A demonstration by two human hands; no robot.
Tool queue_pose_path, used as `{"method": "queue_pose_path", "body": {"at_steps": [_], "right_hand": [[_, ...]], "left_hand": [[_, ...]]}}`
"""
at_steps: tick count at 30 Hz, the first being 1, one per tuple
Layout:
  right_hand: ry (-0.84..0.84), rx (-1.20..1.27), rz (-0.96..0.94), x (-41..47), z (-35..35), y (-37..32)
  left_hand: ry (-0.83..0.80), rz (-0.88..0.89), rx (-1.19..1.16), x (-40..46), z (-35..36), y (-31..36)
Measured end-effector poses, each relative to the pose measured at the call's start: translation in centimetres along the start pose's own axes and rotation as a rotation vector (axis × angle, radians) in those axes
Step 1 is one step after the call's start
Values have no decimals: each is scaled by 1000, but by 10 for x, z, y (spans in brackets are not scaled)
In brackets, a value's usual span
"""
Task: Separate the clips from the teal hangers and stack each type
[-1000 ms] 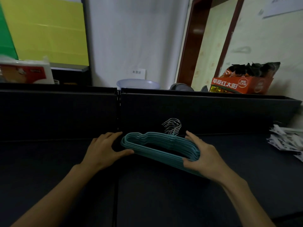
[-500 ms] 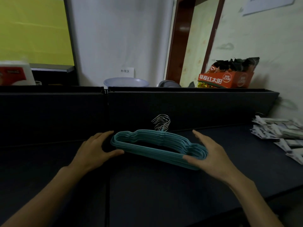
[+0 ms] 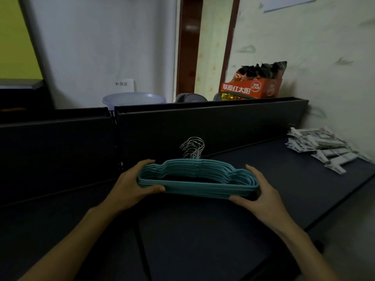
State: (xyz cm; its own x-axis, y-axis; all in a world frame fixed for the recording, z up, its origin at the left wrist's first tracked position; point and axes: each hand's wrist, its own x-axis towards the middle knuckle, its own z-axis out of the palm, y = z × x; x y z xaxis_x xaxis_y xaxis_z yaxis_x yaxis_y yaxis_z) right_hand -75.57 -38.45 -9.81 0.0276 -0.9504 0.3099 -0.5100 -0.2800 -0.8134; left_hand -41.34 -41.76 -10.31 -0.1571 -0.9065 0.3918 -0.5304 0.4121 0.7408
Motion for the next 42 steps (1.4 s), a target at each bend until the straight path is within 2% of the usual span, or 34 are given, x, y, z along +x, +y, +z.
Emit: {"method": "queue_pose_path", "body": {"at_steps": [9, 15, 26, 37, 42], "right_hand": [[81, -17, -18, 3, 17, -2], [98, -76, -30, 3, 18, 2], [115, -93, -74, 6, 17, 9], [42, 2, -122, 10, 14, 12], [-56, 55, -166, 12, 20, 7]], "left_hand": [[11, 66, -10, 11, 1, -8], [-46, 91, 17, 13, -1, -12], [43, 138, 56, 3, 4, -10], [143, 24, 100, -32, 5, 15], [233, -66, 147, -65, -1, 31]]}}
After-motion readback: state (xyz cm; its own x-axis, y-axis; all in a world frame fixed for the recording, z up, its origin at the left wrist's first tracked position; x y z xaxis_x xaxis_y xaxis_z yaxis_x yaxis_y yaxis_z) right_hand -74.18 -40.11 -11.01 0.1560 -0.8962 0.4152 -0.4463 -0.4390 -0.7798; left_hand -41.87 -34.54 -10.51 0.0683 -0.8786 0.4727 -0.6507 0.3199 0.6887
